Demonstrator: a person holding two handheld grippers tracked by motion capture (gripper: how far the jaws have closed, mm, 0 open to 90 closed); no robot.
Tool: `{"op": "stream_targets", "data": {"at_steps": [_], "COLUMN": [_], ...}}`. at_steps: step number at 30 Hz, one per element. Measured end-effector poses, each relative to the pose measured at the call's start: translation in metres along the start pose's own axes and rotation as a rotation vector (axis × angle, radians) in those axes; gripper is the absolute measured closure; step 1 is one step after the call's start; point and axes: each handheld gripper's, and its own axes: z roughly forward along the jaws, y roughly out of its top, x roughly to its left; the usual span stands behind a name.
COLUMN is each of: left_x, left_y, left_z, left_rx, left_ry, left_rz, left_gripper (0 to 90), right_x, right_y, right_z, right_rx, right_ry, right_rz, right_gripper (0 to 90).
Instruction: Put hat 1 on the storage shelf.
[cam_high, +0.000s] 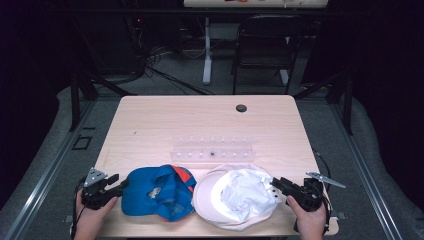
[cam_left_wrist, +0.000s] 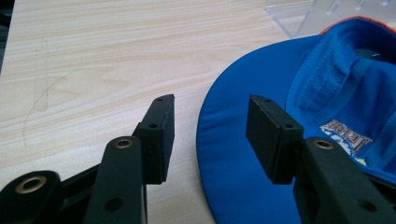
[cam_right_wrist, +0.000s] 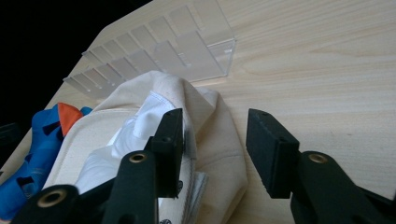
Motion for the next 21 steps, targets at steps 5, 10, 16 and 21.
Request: {"op": "stream_targets", "data": {"at_steps": [5,10,16,21], "left_x": [-0.002,-0.004,-0.003,-0.003], "left_y": [0.002,0.002,0.002,0.003], "left_z": [0.001,0.001,-0.004,-0.006], "left_rx": [-0.01,-0.014,-0.012,-0.015], "left_ry": [-0.011,-0.014,-0.011,-0.007], "left_rz": [-0.001,0.011,0.007,0.012], "left_gripper": [52.2,52.1,51.3,50.9], "right_x": [0.002,0.006,0.012,0.025], "right_y": [0.002,0.005,0.008,0.019], "right_z": [-0.002,-0.006,-0.009,-0.009], "right_rx": [0.005,-0.002,0.017,0.089], "right_ry": [-0.031,-0.046,-0.025,-0.023], "right_rz": [-0.021,-0.038,-0.023,-0.06], "right_gripper": [53.5,52.4,49.9,47.7]}}
